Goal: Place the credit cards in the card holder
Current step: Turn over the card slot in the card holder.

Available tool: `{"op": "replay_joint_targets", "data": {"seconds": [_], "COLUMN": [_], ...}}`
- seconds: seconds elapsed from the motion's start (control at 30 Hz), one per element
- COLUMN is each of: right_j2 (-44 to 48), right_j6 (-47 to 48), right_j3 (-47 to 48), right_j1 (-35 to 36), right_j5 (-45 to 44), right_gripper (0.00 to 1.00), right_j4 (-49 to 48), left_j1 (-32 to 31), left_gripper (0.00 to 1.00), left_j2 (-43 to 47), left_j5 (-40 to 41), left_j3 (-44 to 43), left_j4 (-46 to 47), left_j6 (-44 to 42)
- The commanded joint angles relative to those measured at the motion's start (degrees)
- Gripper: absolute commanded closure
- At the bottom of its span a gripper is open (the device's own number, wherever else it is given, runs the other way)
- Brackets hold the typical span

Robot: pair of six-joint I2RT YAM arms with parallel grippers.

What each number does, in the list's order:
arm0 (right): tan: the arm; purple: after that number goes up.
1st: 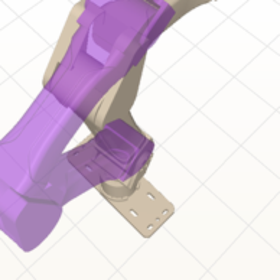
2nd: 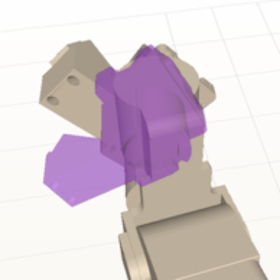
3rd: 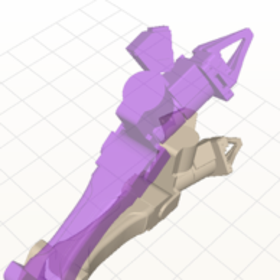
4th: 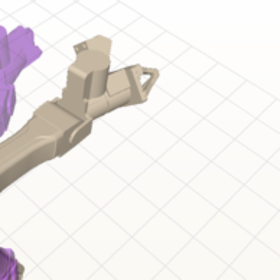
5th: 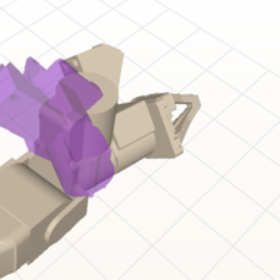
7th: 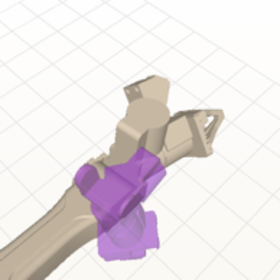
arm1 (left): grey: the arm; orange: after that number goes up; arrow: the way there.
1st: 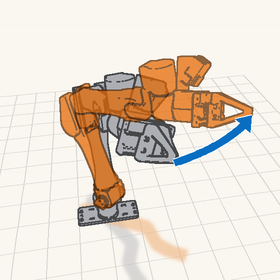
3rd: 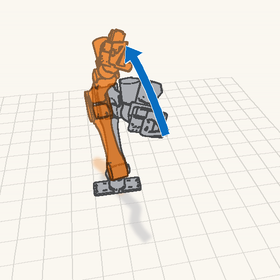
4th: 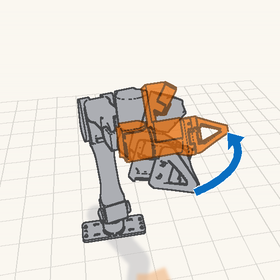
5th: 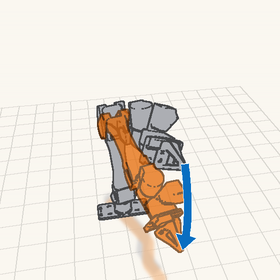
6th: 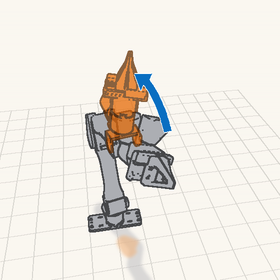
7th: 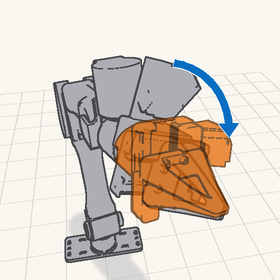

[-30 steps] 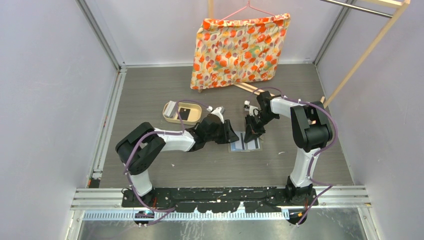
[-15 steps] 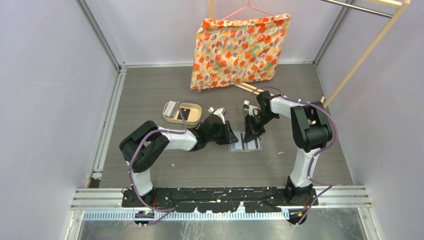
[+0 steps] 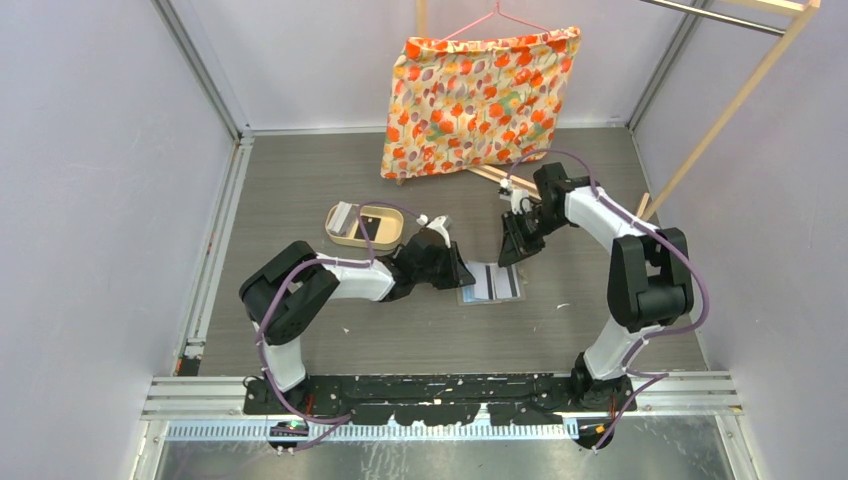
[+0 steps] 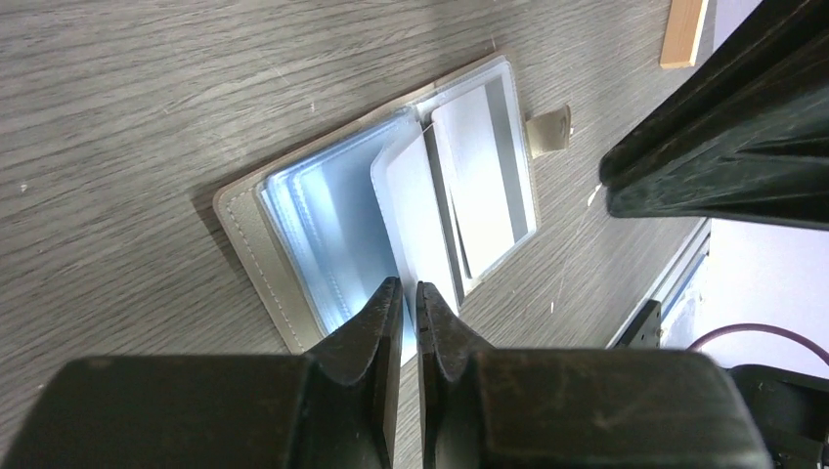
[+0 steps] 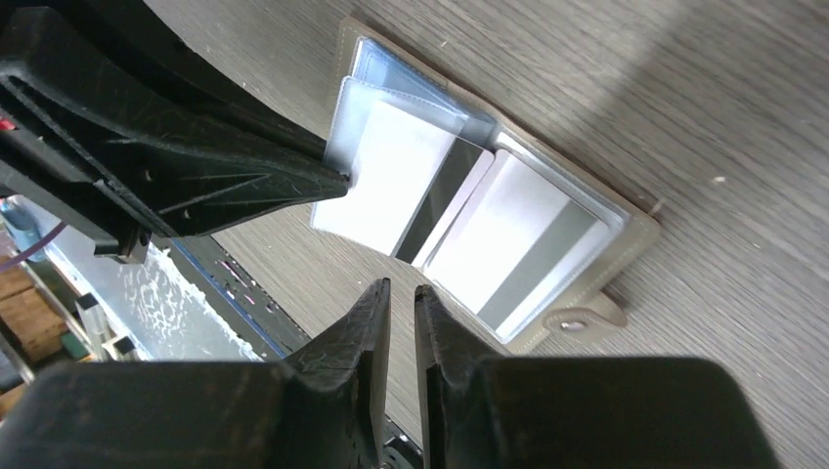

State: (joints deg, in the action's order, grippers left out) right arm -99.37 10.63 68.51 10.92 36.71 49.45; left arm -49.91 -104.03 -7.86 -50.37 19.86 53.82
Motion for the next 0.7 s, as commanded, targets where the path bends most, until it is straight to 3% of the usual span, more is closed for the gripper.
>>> {"op": "replay_joint_targets", "data": {"seconds": [0.0, 0.33, 0.67], "right_j2": [2.4, -3.8, -7.8], "right_j6": [2.5, -0.1, -3.8], "right_j3": [1.1, 1.1, 1.0], "right_j1": [-1.5, -1.1, 1.3], "right_j5": [0.2, -2.1, -3.1], "right_gripper": [0.79, 0.81, 0.91], "right_j4": [1.8, 1.6, -0.4], "left_j1": [-0.4, -0.4, -0.8], "left_gripper": [0.87, 0.77, 0.75], "left_j2": [-0.1, -0.7, -2.0], "left_j5": [-1.5, -2.7, -4.8], "left_j3": [-2.7, -3.3, -5.2], "left_j4": [1.5, 1.8, 1.8], "left_j6": [0.0, 1.2, 1.9]}}
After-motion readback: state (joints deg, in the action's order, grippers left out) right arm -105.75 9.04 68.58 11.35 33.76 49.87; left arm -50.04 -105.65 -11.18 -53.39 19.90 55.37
